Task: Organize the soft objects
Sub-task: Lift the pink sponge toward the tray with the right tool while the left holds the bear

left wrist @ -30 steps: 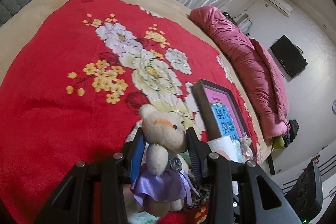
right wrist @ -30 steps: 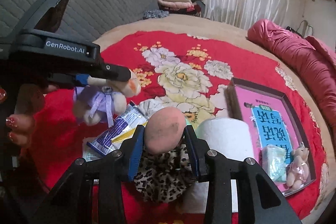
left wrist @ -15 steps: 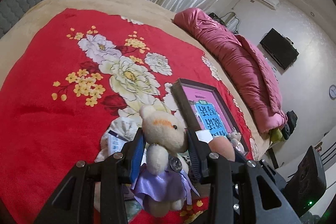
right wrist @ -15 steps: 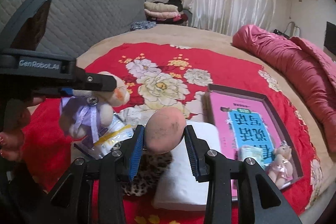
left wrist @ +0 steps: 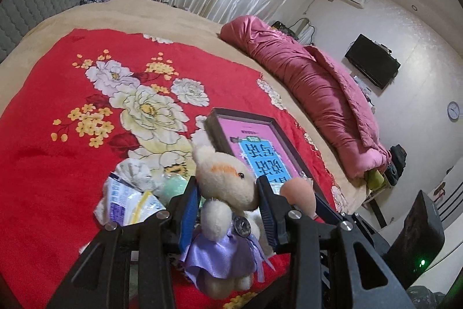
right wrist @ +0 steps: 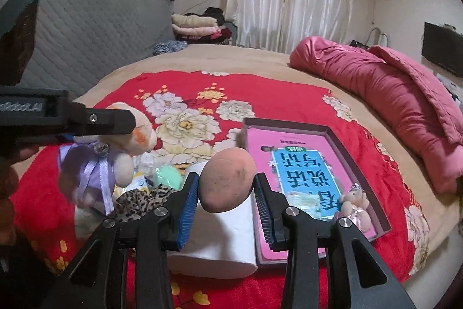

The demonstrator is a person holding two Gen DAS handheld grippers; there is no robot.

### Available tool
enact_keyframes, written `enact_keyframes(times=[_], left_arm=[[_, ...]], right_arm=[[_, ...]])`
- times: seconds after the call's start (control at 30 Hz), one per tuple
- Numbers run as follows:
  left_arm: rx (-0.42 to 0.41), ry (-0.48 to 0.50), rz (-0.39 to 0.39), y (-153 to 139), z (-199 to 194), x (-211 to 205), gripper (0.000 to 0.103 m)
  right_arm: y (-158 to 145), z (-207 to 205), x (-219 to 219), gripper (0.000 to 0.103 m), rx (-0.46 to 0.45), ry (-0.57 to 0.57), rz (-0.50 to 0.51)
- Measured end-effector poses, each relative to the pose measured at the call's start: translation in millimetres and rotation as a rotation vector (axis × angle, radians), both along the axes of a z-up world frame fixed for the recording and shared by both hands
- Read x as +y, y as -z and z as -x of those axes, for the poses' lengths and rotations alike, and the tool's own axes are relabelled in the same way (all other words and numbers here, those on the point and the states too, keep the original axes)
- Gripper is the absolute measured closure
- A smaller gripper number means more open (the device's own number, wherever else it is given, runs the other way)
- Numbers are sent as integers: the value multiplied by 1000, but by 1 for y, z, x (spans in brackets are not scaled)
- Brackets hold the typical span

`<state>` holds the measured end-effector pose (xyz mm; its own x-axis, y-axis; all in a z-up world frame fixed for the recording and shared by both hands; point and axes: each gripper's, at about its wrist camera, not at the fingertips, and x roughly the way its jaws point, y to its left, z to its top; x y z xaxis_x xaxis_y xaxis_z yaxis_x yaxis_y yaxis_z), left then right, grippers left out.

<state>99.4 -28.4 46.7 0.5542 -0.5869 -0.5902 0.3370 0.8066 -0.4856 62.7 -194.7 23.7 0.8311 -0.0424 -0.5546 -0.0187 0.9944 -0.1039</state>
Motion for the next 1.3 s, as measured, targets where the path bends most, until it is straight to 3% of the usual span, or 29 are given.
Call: enact_keyframes(times=[0.3, 0.63, 0.9, 1.3], left_arm=[[-12, 18, -41, -4, 15, -33, 63], [-43, 28, -95, -13, 26, -71, 63], [-27, 34, -135, -8, 27, -89, 63], [-72, 111, -235, -10, 20, -144, 63]], right_arm=[[-5, 4, -34, 63, -21, 79, -88], [-8, 7, -58, 63, -51, 137, -103], [-11, 9, -101, 63, -83, 278, -165], [-9, 13, -156, 63, -105, 432, -238]])
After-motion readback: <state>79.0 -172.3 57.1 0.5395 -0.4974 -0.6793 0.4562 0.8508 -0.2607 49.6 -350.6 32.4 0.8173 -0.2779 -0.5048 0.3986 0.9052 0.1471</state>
